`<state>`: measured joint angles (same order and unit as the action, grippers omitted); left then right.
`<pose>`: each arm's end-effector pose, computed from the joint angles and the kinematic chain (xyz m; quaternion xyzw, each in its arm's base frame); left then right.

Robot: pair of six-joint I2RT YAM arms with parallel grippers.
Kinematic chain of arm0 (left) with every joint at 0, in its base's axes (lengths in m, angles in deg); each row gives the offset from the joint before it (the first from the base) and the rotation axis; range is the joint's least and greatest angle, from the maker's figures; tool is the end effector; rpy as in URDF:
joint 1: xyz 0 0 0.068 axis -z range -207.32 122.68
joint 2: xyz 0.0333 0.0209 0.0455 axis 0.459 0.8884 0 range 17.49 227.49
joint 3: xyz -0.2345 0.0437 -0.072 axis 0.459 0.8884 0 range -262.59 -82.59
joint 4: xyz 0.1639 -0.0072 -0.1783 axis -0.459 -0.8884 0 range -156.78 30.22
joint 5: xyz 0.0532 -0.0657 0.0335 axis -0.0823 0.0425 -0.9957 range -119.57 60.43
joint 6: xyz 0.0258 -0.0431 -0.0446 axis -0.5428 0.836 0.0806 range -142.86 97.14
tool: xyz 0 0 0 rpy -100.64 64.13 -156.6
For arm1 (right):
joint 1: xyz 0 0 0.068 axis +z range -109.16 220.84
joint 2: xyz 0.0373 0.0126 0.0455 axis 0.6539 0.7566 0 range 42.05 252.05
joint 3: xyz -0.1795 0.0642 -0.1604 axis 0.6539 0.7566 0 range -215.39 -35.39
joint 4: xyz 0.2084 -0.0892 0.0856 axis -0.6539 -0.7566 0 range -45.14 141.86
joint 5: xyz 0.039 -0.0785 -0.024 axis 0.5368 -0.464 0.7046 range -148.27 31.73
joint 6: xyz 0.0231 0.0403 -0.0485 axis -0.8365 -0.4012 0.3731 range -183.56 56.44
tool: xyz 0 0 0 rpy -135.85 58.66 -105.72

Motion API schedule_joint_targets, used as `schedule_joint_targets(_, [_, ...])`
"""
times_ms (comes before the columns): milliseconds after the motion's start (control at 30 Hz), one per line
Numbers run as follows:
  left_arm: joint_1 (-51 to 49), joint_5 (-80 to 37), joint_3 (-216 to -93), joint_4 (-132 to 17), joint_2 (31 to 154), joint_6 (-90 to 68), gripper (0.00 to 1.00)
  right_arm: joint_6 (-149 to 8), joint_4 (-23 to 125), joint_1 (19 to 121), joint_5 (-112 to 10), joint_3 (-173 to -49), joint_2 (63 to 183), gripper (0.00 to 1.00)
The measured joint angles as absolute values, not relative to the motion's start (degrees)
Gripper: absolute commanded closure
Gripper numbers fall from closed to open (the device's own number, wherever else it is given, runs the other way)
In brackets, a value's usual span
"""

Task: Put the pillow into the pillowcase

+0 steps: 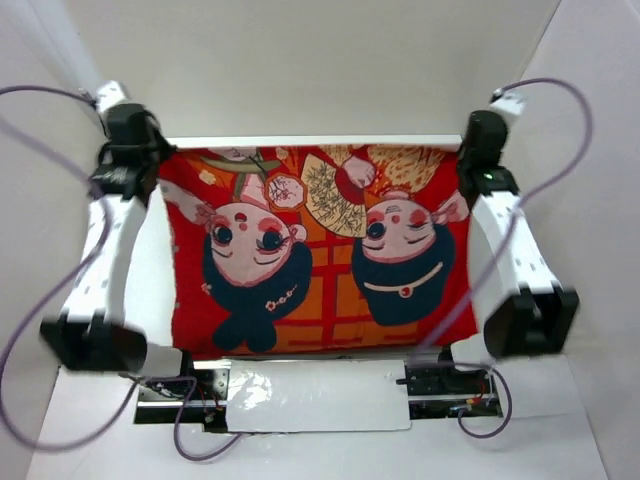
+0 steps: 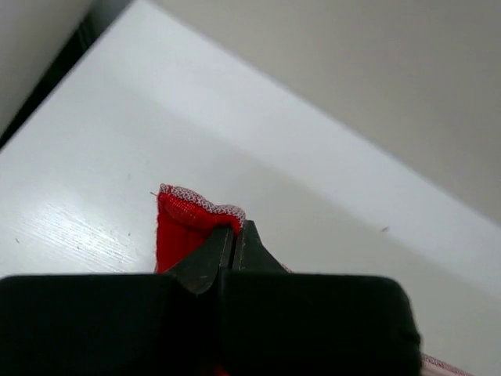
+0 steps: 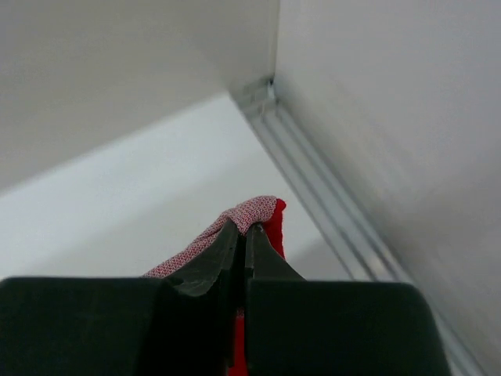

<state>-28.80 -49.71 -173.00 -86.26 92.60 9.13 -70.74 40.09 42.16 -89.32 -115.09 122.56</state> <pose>0.2805 0.0256 0.4380 -0.3253 0.6966 -0.0342 0.6386 0.3234 -0.0201 0.3803 0.2055 0.7424 -0.1636 0.6163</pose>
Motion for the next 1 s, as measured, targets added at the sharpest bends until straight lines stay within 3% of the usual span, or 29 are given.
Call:
schedule_joint_targets(33, [-29.0, -49.6, -171.9, -85.2, 99.2, 8.8, 0.90, -71.1, 40.7, 42.0, -88.5, -114.5, 125.7, 0.94])
schedule_joint_targets(67, [-29.1, -49.1, -172.0, -84.3, 103.8, 8.4, 0.81, -71.5, 40.9, 41.8, -87.7, -114.6, 130.1, 0.82])
schedule_joint_targets(100, [-29.3, -48.4, -172.3, -83.5, 108.8, 7.8, 0.72, -71.8, 41.2, 41.8, -86.6, -115.2, 135.2, 0.45])
schedule_joint_targets(133, [-29.7, -47.4, -174.6, -84.3, 114.6, 7.1, 0.60, -72.1, 41.4, 41.8, -86.1, -116.6, 140.1, 0.25])
schedule_joint_targets(167, [-30.2, -46.7, -178.9, -85.0, 121.4, 6.0, 0.49, -71.9, 41.4, 41.7, -86.2, -119.1, 145.4, 0.11])
schedule_joint_targets(200, [-31.1, -45.8, -184.3, -86.3, 128.1, 5.3, 0.49, -72.0, 41.0, 41.4, -86.3, -122.2, 150.2, 0.00])
schedule_joint_targets(267, [-33.1, -44.8, -200.1, -91.8, 141.7, 4.9, 0.47, -71.6, 38.6, 40.8, -87.2, -130.7, 159.1, 0.00])
schedule_joint_targets(300, [-34.0, -44.5, -207.9, -93.0, 147.5, 4.5, 0.33, -71.5, 37.0, 40.8, -87.7, -135.2, 162.6, 0.00])
schedule_joint_targets(333, [-34.9, -44.3, -213.2, -94.4, 151.1, 4.3, 0.00, -71.4, 35.8, 40.7, -88.3, -138.3, 164.5, 0.00])
schedule_joint_targets(400, [-36.2, -43.8, -214.9, -95.9, 152.4, 4.1, 0.00, -71.5, 33.8, 40.7, -89.1, -141.2, 164.8, 0.00])
schedule_joint_targets(633, [-37.4, -39.5, -191.1, -91.5, 128.9, 4.0, 0.00, -75.0, 30.4, 40.0, -81.7, -136.8, 149.7, 0.00])
schedule_joint_targets(800, [-34.9, -38.7, -180.9, -88.4, 109.8, 4.3, 0.00, -78.4, 31.7, 39.7, -74.3, -123.1, 130.2, 0.00])
schedule_joint_targets(1000, [-30.4, -38.1, -152.7, -87.4, 83.8, 7.4, 0.00, -81.8, 32.6, 40.1, -68.8, -102.8, 111.4, 0.00])
